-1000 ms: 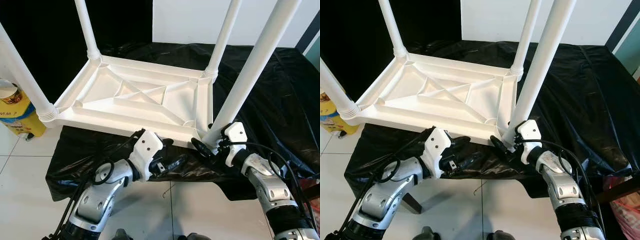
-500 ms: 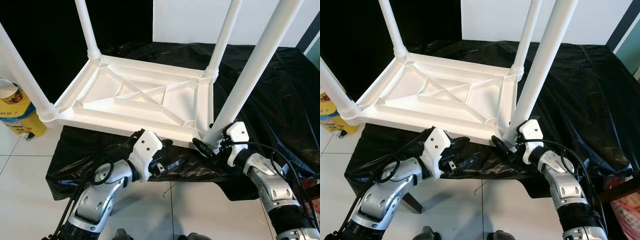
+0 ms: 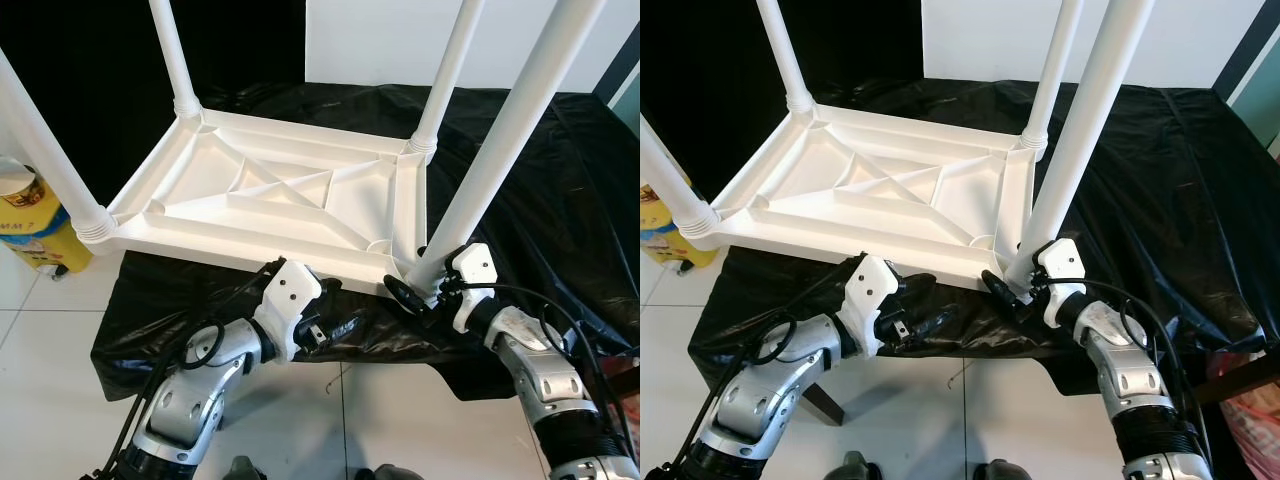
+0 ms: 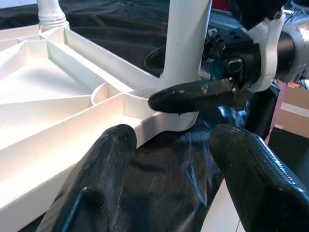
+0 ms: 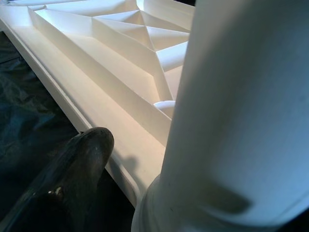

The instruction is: Building children table

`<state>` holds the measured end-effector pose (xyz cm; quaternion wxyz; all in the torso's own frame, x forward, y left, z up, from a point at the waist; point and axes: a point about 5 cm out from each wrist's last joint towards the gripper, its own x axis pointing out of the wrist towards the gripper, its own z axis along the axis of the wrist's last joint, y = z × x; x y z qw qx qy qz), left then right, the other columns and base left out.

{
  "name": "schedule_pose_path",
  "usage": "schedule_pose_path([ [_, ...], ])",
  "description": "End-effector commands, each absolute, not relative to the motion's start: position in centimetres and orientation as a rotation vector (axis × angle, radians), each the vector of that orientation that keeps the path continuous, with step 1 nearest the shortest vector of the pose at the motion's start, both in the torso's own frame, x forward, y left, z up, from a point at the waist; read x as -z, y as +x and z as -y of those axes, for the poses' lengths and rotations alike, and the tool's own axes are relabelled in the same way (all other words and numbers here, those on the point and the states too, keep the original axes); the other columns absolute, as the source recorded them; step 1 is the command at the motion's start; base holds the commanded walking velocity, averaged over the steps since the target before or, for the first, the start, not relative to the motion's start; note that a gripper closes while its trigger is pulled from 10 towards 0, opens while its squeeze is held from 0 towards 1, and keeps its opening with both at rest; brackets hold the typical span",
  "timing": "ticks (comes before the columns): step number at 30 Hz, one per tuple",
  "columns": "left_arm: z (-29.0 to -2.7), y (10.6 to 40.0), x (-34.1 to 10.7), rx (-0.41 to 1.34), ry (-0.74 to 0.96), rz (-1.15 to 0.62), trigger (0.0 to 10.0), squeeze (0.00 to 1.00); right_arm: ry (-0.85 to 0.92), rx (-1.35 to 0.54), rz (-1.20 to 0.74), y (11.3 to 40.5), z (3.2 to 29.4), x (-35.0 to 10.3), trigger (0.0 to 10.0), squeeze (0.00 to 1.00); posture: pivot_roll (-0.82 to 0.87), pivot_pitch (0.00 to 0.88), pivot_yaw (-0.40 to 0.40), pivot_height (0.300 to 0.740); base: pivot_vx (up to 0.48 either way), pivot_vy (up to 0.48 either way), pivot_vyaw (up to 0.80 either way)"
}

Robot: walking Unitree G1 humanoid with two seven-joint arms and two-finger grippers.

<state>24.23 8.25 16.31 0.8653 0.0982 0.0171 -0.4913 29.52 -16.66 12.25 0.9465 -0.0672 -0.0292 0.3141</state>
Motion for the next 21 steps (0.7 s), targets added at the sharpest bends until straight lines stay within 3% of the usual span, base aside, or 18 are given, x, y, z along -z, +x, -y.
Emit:
schedule_pose_path([
  [1,-8.3,24.3,-16.5,0.985,0.208,-0.033,10.0,0.00,-0.130,-0.629,0.058,29.7,16.8,-12.3,10.0,0.00,0.10,0.123,-0.070,0.740,0.000,0.000,0.00],
  [21,-6.9,24.3,-16.8,0.928,0.174,-0.012,10.0,0.00,-0.143,-0.647,0.061,30.3,17.2,-12.9,10.0,0.00,0.11,0.137,-0.115,0.740,0.000,0.000,0.00],
])
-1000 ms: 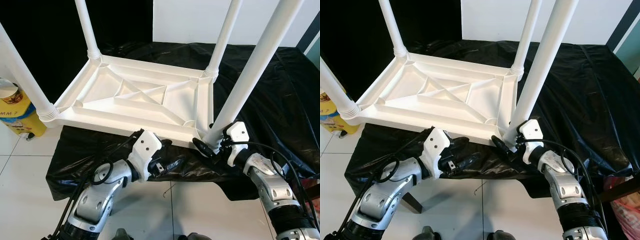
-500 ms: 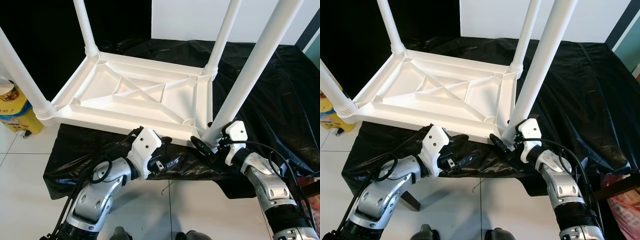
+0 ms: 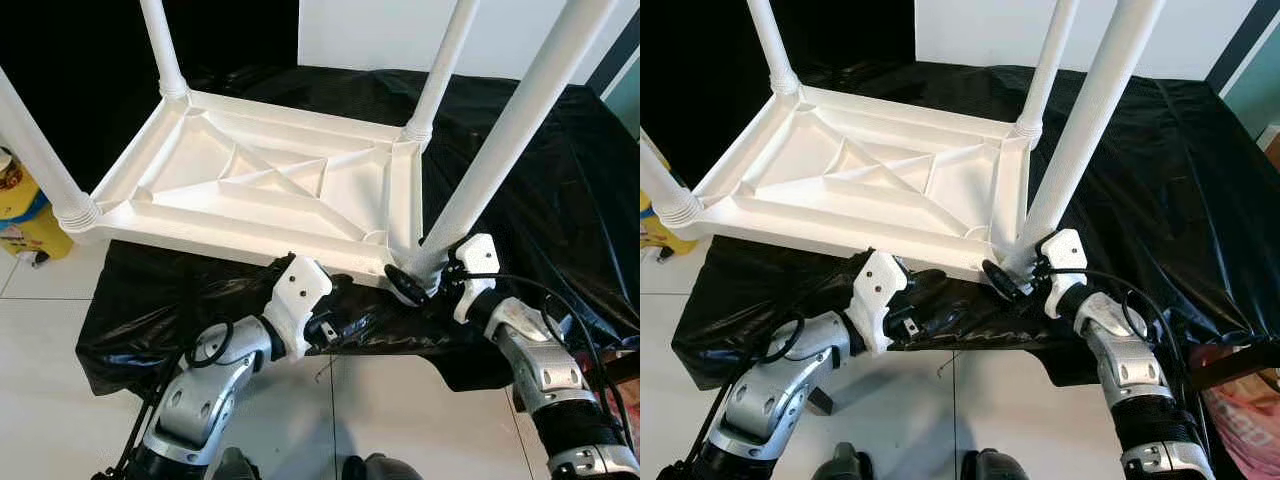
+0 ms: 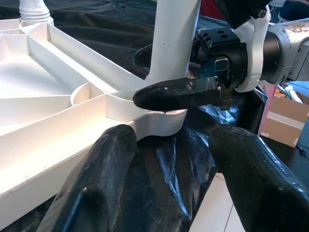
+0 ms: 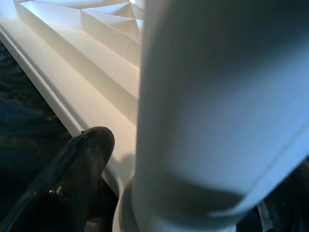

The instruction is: Building children table

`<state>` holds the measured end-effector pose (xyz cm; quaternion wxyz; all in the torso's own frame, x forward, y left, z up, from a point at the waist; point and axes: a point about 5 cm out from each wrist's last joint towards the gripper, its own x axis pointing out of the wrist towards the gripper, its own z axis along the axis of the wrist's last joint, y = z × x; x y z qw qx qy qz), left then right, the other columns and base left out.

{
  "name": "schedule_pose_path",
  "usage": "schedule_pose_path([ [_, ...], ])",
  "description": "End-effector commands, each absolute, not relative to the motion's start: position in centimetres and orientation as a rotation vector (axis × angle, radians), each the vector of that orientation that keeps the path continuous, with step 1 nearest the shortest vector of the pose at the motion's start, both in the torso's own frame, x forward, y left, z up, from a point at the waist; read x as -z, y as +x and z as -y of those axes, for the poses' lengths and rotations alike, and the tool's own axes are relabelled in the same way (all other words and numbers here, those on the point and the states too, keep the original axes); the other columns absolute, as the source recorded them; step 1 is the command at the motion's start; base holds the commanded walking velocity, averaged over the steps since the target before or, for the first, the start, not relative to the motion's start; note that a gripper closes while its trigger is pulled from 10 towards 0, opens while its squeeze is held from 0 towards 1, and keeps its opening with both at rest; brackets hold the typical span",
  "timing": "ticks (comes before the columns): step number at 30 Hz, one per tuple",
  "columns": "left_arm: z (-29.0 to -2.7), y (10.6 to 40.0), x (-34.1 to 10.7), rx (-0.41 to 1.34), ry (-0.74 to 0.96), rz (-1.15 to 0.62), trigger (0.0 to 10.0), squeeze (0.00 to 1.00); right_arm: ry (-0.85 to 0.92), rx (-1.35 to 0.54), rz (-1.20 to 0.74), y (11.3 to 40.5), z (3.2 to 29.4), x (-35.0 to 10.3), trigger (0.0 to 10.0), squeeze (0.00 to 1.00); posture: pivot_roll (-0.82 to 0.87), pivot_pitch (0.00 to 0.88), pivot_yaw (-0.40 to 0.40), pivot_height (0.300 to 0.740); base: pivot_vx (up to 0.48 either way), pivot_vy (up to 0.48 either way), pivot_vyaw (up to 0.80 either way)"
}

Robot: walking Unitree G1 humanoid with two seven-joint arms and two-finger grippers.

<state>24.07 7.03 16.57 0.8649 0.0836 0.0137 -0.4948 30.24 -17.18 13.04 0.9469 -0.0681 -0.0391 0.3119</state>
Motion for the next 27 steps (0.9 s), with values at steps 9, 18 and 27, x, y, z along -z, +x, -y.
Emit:
schedule_pose_path([
  [9,-6.59,24.18,-16.85,0.926,0.169,-0.011,10.0,0.00,-0.147,-0.655,0.058,30.32,17.17,-12.90,10.0,0.00,0.12,0.141,-0.119,0.740,0.000,0.000,0.00],
  [18,-6.60,24.07,-16.91,0.921,0.164,-0.012,10.0,0.00,-0.151,-0.666,0.056,30.42,17.18,-12.99,10.0,0.00,0.11,0.141,-0.121,0.740,0.000,0.000,0.00],
  [27,-6.70,24.00,-16.91,0.917,0.163,-0.015,10.0,0.00,-0.150,-0.670,0.054,30.30,17.10,-12.92,10.0,0.00,0.12,0.144,-0.119,0.740,0.000,0.000,0.00],
])
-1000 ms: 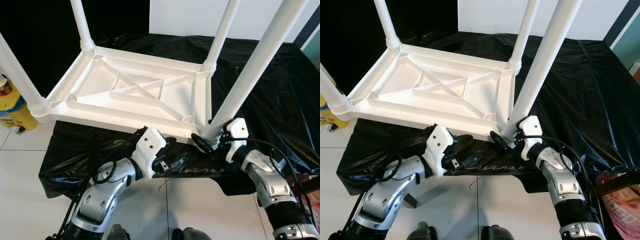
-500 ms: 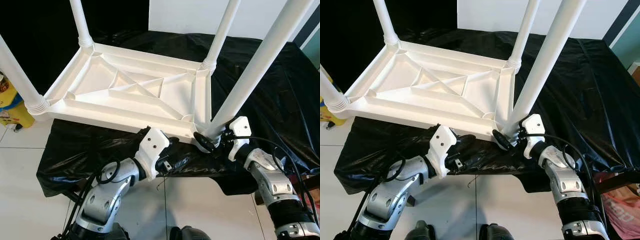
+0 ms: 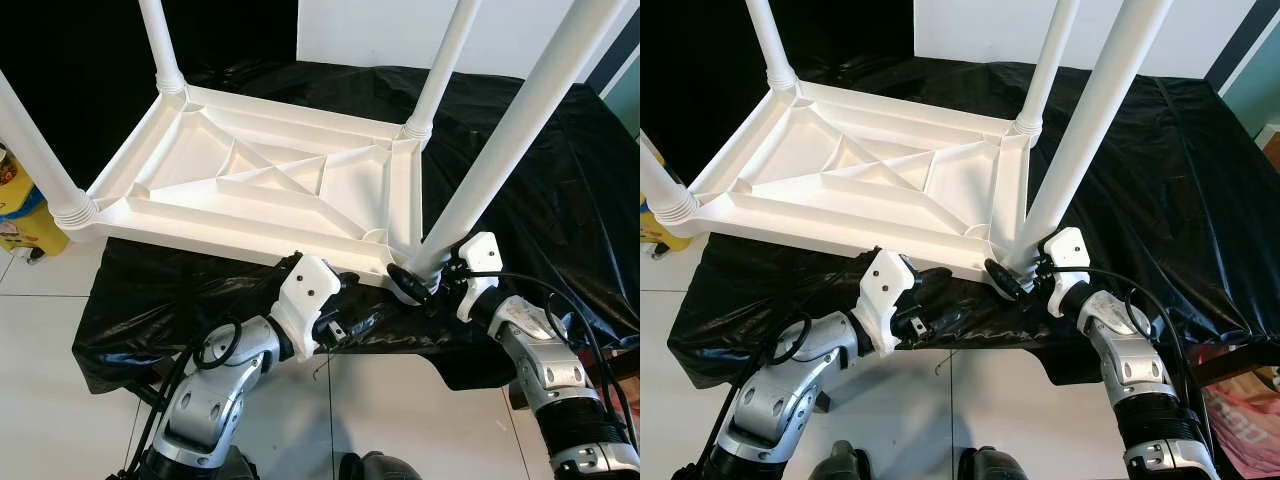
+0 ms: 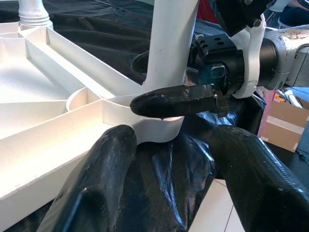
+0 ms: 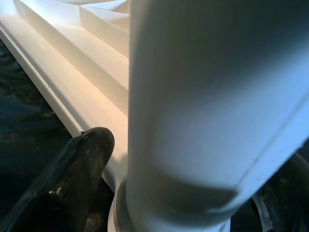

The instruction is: Building children table

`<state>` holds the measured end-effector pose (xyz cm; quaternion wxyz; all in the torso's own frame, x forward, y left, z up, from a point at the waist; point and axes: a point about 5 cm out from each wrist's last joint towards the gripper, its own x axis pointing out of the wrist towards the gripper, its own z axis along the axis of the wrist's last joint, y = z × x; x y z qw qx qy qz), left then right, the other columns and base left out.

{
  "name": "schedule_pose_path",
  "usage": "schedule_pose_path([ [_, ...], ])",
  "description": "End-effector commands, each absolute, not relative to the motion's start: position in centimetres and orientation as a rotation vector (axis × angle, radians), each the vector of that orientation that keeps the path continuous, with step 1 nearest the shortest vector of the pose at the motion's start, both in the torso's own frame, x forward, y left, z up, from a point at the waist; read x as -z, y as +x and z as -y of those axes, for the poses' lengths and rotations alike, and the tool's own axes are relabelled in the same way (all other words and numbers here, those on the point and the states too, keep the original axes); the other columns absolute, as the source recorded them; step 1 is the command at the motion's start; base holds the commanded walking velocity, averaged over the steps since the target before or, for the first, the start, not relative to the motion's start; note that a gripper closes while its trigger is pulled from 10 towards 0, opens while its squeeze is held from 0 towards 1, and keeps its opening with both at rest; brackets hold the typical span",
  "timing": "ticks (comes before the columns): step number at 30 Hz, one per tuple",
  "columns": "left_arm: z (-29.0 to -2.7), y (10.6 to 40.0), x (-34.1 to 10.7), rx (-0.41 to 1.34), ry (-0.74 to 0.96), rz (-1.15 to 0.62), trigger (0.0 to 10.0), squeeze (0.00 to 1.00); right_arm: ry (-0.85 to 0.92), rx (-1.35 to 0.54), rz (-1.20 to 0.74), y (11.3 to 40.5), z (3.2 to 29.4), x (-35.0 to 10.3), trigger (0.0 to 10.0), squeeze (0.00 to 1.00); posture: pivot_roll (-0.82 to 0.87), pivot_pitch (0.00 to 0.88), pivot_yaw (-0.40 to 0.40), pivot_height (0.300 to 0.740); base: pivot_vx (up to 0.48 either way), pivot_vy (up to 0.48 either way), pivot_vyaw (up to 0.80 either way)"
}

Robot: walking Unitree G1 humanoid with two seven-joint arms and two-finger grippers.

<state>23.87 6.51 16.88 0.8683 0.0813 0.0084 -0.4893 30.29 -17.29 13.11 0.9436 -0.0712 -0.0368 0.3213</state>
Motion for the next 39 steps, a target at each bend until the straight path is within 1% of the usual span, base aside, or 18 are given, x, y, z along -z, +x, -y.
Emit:
schedule_pose_path([
  [1,-6.7,24.0,-16.9,0.917,0.163,-0.015,10.0,0.00,-0.150,-0.670,0.054,30.3,17.1,-12.9,10.0,0.00,0.12,0.144,-0.119,0.740,0.000,0.000,0.00],
  [17,-7.1,24.2,-17.0,0.901,0.170,-0.015,10.0,0.00,-0.147,-0.670,0.058,30.6,17.0,-13.0,10.0,0.00,0.13,0.139,-0.119,0.740,0.000,0.000,0.00],
  [32,-7.2,24.2,-17.2,0.880,0.171,-0.011,10.0,0.00,-0.143,-0.684,0.062,31.3,16.5,-13.1,10.0,0.00,0.16,0.137,-0.143,0.740,0.000,0.000,0.00],
  [39,-6.8,24.2,-17.2,0.880,0.168,-0.005,10.0,0.00,-0.141,-0.691,0.063,31.5,16.3,-13.2,10.0,0.00,0.17,0.136,-0.159,0.740,0.000,0.000,0.00],
])
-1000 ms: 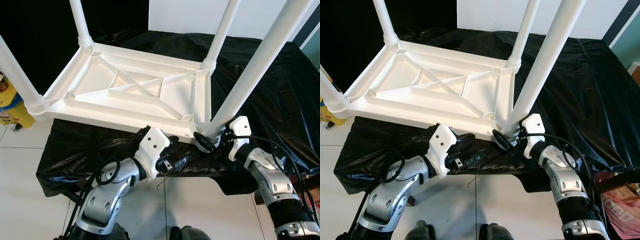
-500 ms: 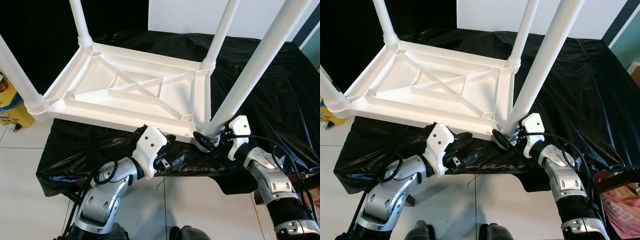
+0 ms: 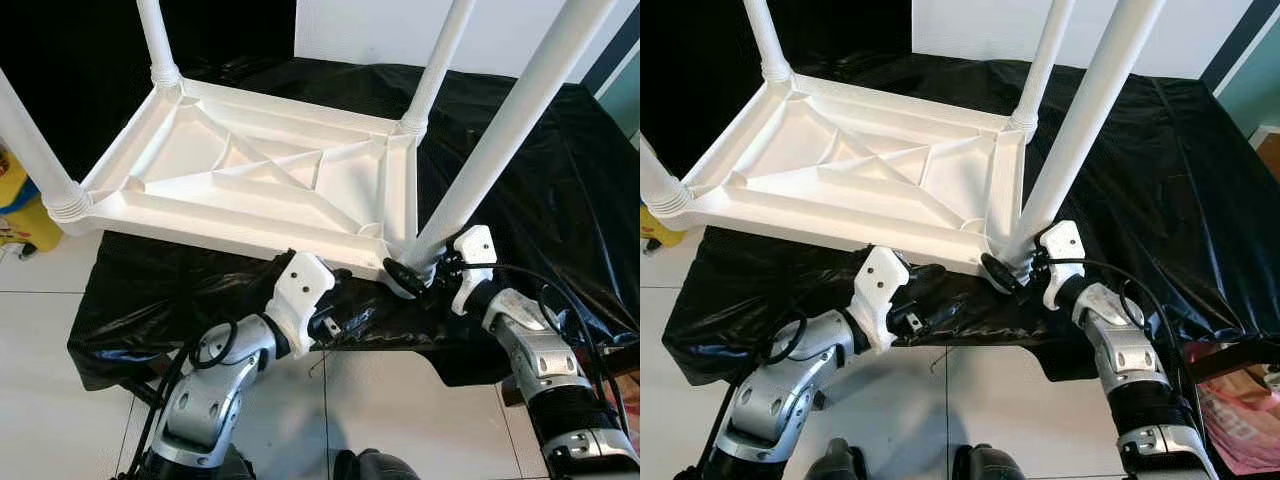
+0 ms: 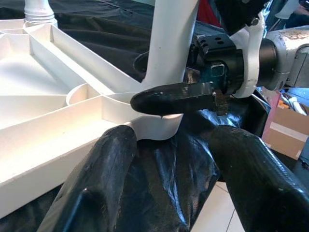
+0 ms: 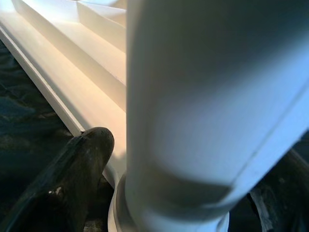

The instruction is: Building children table

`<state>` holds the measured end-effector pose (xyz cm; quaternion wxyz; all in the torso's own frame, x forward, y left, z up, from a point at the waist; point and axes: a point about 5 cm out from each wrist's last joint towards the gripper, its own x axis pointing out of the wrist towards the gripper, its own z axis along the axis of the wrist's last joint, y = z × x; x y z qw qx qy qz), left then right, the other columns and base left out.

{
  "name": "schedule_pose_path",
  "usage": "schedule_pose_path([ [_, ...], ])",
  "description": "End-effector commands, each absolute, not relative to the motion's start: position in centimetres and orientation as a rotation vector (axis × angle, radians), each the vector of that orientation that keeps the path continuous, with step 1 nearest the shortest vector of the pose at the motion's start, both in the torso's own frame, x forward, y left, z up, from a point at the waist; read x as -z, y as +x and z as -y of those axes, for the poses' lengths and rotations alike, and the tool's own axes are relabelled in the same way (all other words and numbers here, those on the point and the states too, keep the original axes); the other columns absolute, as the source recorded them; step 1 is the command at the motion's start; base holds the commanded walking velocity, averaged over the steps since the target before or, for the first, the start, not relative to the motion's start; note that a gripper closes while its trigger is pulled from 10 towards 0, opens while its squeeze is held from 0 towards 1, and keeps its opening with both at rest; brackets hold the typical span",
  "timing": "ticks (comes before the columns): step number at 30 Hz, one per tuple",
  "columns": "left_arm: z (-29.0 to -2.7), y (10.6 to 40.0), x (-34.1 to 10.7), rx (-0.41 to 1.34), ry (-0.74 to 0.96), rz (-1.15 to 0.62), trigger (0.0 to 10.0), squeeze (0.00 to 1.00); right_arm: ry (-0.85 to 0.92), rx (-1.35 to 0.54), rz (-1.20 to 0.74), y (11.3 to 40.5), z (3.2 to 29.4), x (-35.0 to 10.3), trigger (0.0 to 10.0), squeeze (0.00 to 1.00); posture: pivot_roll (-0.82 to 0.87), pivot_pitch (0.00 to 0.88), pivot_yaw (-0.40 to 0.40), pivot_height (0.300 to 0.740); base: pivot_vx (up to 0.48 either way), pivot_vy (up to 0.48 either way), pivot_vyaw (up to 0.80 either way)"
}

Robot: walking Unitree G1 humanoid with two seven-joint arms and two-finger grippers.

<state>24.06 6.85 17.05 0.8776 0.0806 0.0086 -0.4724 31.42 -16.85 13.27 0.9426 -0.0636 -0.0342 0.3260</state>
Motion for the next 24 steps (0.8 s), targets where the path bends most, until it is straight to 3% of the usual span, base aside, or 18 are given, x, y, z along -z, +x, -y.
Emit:
schedule_pose_path([
  [1,-6.7,24.2,-17.3,0.877,0.167,-0.003,10.0,0.00,-0.137,-0.689,0.062,31.5,16.3,-13.2,10.0,0.00,0.17,0.137,-0.166,0.740,0.000,0.000,0.00],
  [24,-5.7,24.6,-17.9,0.838,0.141,0.031,10.0,0.00,-0.128,-0.679,0.060,32.4,16.2,-13.4,10.0,0.00,0.18,0.161,-0.212,0.740,0.000,0.000,0.00],
])
